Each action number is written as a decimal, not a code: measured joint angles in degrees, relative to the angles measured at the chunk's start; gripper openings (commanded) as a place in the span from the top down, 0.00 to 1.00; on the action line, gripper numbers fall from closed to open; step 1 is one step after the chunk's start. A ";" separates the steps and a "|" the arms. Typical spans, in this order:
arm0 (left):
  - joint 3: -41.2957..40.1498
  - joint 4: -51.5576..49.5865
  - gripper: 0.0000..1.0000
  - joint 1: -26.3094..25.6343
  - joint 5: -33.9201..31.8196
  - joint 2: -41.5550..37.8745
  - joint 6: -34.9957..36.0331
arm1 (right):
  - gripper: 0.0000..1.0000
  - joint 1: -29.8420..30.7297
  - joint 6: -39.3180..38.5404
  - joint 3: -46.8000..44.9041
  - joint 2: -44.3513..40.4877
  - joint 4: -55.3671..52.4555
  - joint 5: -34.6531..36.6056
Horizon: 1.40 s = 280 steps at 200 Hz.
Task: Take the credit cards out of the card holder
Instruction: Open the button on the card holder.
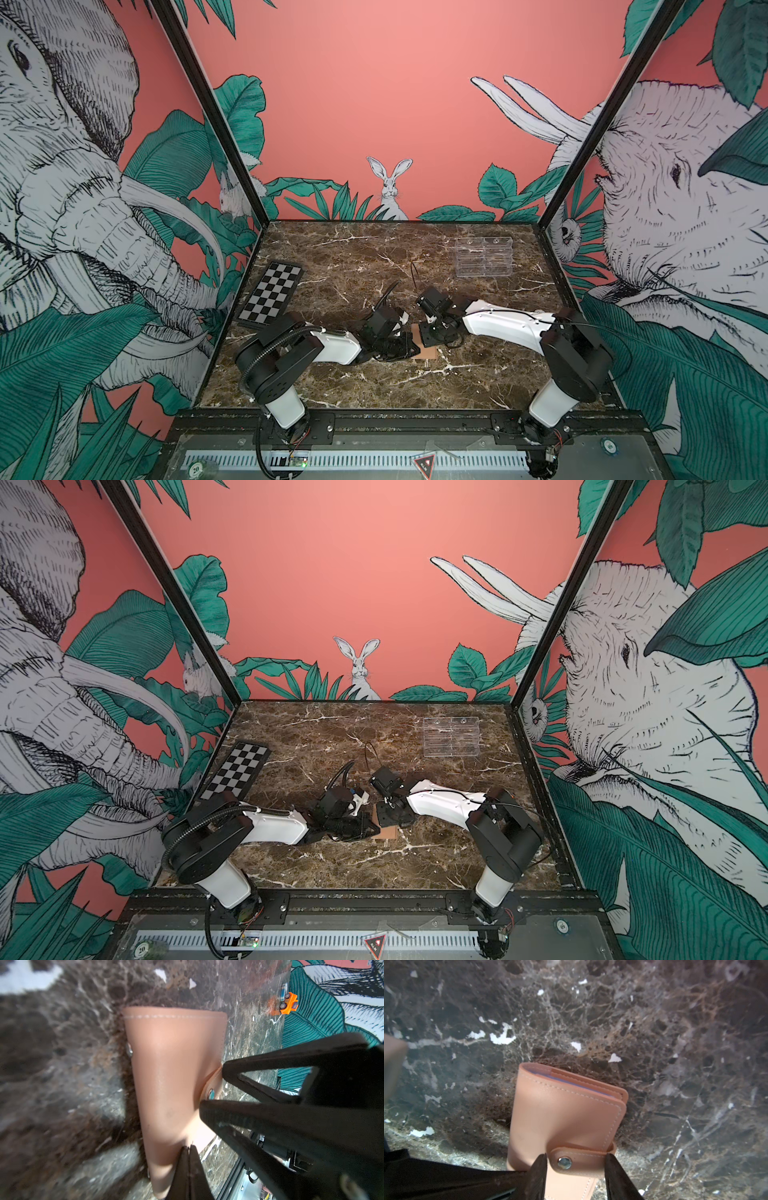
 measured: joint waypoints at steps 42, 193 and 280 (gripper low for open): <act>-0.11 0.28 1.00 -0.04 -0.02 0.00 -0.15 | 0.56 1.14 -0.07 1.33 1.66 -1.01 2.43; -1.05 1.95 1.00 -0.15 -1.11 0.00 -1.11 | 0.79 2.62 0.07 2.43 2.45 -1.81 6.80; -2.21 3.65 1.00 -0.20 -2.32 -0.11 -2.45 | 0.98 2.69 0.42 2.51 2.32 -1.77 7.52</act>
